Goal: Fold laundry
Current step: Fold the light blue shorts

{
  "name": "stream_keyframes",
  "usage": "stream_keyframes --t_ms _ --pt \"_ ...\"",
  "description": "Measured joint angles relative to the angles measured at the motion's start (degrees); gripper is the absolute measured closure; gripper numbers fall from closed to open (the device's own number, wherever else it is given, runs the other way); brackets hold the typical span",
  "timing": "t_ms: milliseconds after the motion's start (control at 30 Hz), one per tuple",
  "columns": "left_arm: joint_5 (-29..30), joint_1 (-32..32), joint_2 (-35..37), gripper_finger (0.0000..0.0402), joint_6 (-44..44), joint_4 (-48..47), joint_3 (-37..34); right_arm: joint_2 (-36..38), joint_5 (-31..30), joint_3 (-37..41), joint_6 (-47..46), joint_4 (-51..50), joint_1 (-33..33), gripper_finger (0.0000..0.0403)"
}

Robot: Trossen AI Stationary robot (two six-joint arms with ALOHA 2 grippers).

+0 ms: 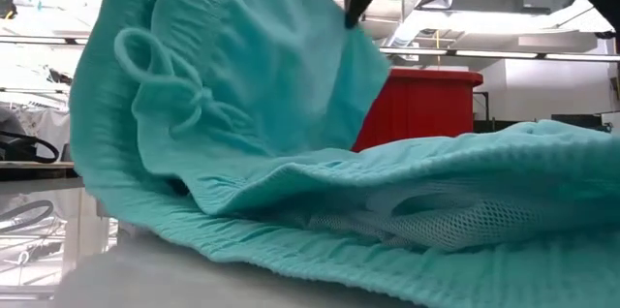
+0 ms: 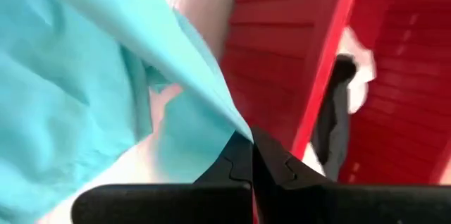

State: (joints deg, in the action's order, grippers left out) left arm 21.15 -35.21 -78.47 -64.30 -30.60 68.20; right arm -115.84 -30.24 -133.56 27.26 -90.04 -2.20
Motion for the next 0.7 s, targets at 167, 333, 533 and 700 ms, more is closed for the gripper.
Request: stream_keyframes --t_ms 167,333,533,700 --pt "-3.5 0.3 -5.0 0.0401 1.6 5.2 0.0 0.5 -0.3 0.0 -7.9 0.0 3.1 0.0386" --pt "-4.9 0.4 -7.5 0.0401 3.0 9.8 0.0 0.8 -3.0 0.0 -19.7 0.0 6.4 0.0386" --pt "-4.8 0.4 -7.9 0.0401 6.7 14.9 0.0 1.1 -6.9 0.0 -41.1 0.0 11.0 0.0386" --pt "-4.4 0.3 -7.9 0.0401 8.5 15.4 0.0 1.2 -10.5 0.0 -52.6 0.0 15.3 0.0386"
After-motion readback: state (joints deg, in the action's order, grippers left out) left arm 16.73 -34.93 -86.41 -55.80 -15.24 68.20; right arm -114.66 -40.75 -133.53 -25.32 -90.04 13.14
